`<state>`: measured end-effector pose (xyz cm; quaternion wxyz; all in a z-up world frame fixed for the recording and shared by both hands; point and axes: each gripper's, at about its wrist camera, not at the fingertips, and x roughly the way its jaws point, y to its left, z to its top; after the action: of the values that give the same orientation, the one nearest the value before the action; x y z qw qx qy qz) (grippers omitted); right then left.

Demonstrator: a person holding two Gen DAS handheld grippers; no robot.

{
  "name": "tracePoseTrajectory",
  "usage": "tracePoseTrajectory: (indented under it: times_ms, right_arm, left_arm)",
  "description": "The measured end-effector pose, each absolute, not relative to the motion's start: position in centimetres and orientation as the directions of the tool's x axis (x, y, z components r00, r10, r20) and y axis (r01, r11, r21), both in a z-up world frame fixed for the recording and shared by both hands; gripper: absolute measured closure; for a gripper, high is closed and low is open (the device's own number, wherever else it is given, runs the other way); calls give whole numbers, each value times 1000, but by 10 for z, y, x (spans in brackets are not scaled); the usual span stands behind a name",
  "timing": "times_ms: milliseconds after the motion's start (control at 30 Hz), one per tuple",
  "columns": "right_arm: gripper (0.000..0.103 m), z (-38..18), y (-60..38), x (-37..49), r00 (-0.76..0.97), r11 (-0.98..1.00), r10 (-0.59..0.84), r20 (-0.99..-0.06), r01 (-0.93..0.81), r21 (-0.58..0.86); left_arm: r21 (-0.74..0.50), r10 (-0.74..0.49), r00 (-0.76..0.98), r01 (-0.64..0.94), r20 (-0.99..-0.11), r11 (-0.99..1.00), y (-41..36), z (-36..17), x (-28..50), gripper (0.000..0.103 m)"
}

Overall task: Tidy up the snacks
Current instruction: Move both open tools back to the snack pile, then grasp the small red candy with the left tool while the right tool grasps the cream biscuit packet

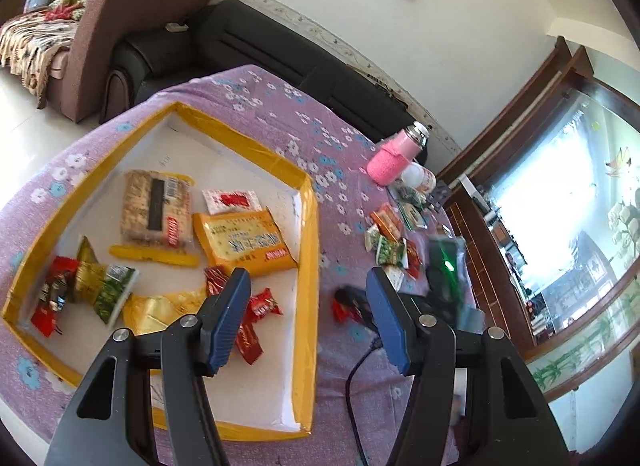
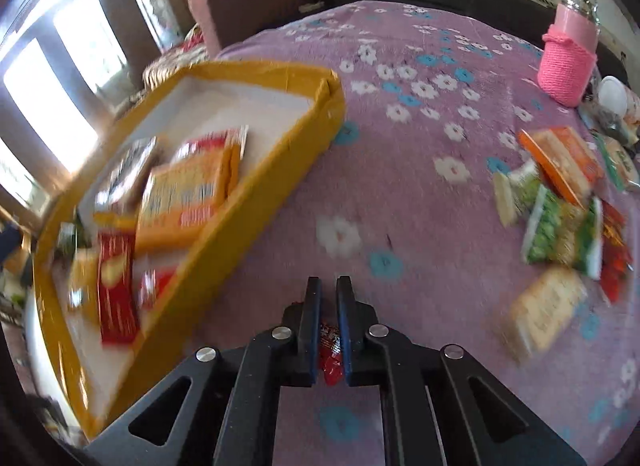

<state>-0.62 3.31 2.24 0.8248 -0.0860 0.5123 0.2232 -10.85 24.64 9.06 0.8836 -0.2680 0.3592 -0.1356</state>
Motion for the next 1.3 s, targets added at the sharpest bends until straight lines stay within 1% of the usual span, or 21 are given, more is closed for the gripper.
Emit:
tracePoseTrajectory:
  times_ms: [100,133,200,233,267,333,367,500,533,600,667,700,733,800,833,867,900,967,1033,1133,1300]
  right_arm:
    - [93,24,1,-28,331,891,269,-904,-442,103]
    - [93,29,-18,-33,343,905,275,-898,-408,121]
    - [87,43,-59,-34,400,932,308,-863,-309,190]
    - [75,49,-83,-31,439,945,313,-842,-237,228]
    - [58,53,-105,-26,477,953,303,-825,-158,259]
    - [44,53,-133,-20,521,954,274,-808,-43,296]
    - [43,51,-140,-16,528,950,270,-805,-12,311]
    - [43,30,-131,4,488,944,269,-830,37,328]
    - [41,25,-126,10,478,944,269,-836,41,327]
    - [39,28,-109,19,514,962,210,-832,44,269]
    - [38,26,-92,30,503,968,197,-841,36,248]
    - [37,24,-86,35,498,976,169,-851,35,215]
    - [37,20,-77,38,491,988,118,-863,26,150]
    - [42,17,-60,39,497,1000,27,-868,-11,25]
    - [53,18,-57,35,509,1000,10,-861,-27,-4]
    - [65,17,-59,32,516,999,22,-857,-38,3]
    - [68,19,-65,28,517,999,35,-856,-44,14]
    - [68,20,-76,20,519,997,74,-852,-57,52]
    - [68,21,-89,7,525,998,58,-849,-51,37]
    - [68,22,-108,-15,520,995,96,-849,-64,74]
    - [68,23,-151,-48,476,970,233,-848,-52,238]
  left_arm:
    - [-563,-454,693,82,-561,822,236,92,-110,44]
    - [-557,-459,689,96,-561,825,231,92,-111,44]
    - [-556,-474,681,117,-558,823,224,93,-111,44]
    - [-555,-483,673,129,-560,822,217,92,-111,44]
    - [-553,-488,668,136,-562,822,213,92,-111,44]
    - [-541,-503,648,162,-572,825,199,90,-112,44]
    - [-531,-505,640,174,-579,829,193,90,-113,44]
    - [-465,-487,622,215,-613,859,170,90,-118,44]
    - [-450,-485,617,227,-620,864,165,91,-118,44]
    - [-425,-491,600,262,-631,866,153,90,-121,44]
    - [-403,-497,582,294,-643,866,141,88,-122,44]
    - [-396,-498,576,304,-648,866,137,87,-122,44]
    - [-387,-499,569,315,-654,866,133,86,-123,44]
    - [-376,-506,551,340,-663,862,124,83,-123,44]
    - [-372,-511,543,351,-667,859,121,81,-122,44]
    - [-367,-514,533,363,-672,856,116,79,-121,44]
    - [-363,-515,525,371,-677,855,114,77,-121,44]
    - [-353,-518,508,388,-688,851,106,73,-118,44]
    - [-336,-519,489,415,-701,846,95,69,-115,45]
    - [-289,-501,459,456,-734,842,77,61,-106,48]
    - [-236,-464,404,497,-788,835,53,42,-84,50]
